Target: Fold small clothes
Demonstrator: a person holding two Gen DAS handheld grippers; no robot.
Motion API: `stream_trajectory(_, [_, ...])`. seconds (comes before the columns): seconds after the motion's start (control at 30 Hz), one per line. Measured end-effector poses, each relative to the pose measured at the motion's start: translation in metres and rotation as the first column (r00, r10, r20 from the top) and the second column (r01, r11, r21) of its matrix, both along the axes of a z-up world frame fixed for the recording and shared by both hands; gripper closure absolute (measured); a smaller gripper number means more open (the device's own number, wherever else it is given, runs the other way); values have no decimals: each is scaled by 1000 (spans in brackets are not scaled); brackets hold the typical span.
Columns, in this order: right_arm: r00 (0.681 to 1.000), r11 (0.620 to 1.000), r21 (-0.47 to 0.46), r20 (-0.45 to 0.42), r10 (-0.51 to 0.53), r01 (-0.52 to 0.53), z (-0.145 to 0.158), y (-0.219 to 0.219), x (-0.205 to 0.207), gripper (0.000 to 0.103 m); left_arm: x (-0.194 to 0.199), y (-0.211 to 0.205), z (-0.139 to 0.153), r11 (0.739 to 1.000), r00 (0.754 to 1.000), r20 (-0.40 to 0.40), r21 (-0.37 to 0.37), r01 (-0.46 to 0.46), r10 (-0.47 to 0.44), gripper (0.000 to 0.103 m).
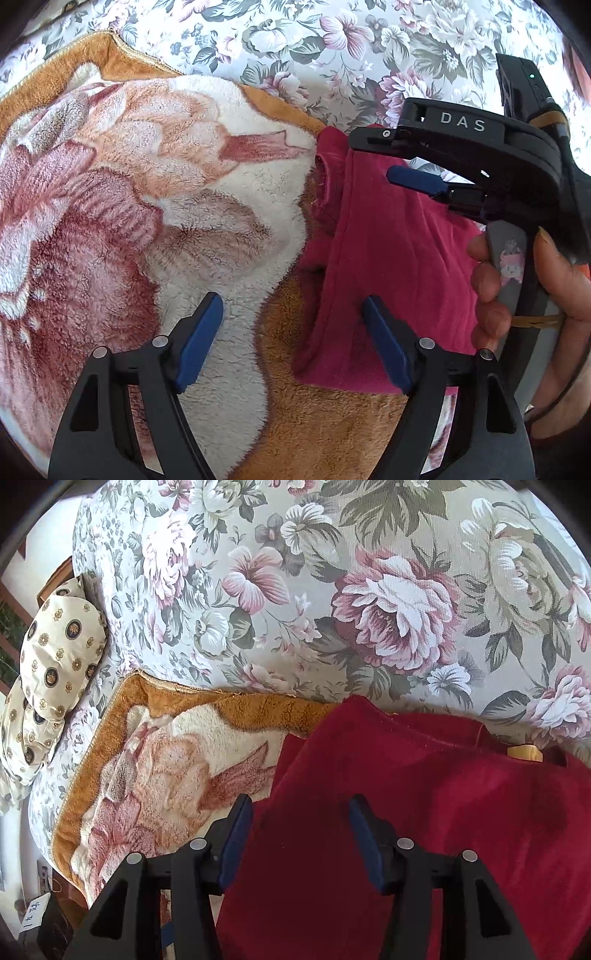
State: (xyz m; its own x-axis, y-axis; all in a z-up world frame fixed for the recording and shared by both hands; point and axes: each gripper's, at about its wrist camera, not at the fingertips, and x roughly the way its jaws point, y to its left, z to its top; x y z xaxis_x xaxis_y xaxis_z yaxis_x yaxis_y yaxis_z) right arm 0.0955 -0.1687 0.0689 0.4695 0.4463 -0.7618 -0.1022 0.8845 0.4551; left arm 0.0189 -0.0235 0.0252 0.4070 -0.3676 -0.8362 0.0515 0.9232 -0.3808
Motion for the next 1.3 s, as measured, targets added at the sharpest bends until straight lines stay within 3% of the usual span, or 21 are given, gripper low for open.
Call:
stream_trajectory(0.13, [1000, 1000, 11, -27, 13, -13, 0, 6, 9, 44, -1, -10, -5, 999, 999, -20, -25, 45, -45, 23])
stream_trajectory(0.23, [998, 997, -56, -36, 42, -44, 1, 19, 18, 42, -5, -18, -5, 998, 998, 11, 12, 62, -62, 19])
stream_trajectory(0.37, [995, 986, -150, -71, 68, -78, -6, 35, 35, 41, -4, -20, -7, 999, 999, 28, -26, 45, -44, 11])
stream_trajectory(0.6, [980, 920, -351, -156, 127, -175, -26, 61, 60, 30, -13, -17, -7, 998, 998, 61, -63, 32, -29, 4])
stream_trajectory(0.7, [981, 896, -404, -143, 134, -182, -30, 68, 59, 30, -16, -25, -6, 999, 996, 74, -8, 53, -52, 4])
stream_trajectory(0.73, [984, 898, -407, -122, 129, -168, -29, 67, 56, 35, -17, -27, -6, 998, 995, 81, -2, 57, -56, 4])
stream_trajectory(0.77, [987, 891, -426, -98, 127, -157, -28, 65, 52, 42, -18, -27, -5, 998, 995, 88, -14, 57, -55, 11])
stream_trajectory(0.83, [986, 894, -417, -53, 155, -163, -22, 58, 43, 61, -17, -27, -4, 994, 995, 70, -87, 73, -67, 54])
stream_trajectory(0.87, [987, 906, -392, -35, 159, -160, -18, 52, 39, 67, -15, -26, -5, 987, 997, 36, -139, 76, -72, 68])
stream_trajectory(0.93, [990, 946, -294, 6, 144, -136, -4, 30, 30, 79, -16, -23, 1, 983, 998, 39, -175, 61, -55, 75])
stream_trajectory(0.97, [991, 959, -255, 31, 133, -121, 4, 19, 26, 80, -17, -25, 8, 979, 996, 58, -190, 71, -61, 80])
stream_trajectory(1.07, [991, 988, -139, 107, 85, -70, 31, -23, 4, 83, -29, -39, 36, 963, 983, 149, -229, 144, -111, 80])
stream_trajectory(1.3, [977, 999, 28, 209, -45, 40, 75, -133, -63, 88, -73, -125, 76, 893, 902, 273, -216, 396, -334, 80])
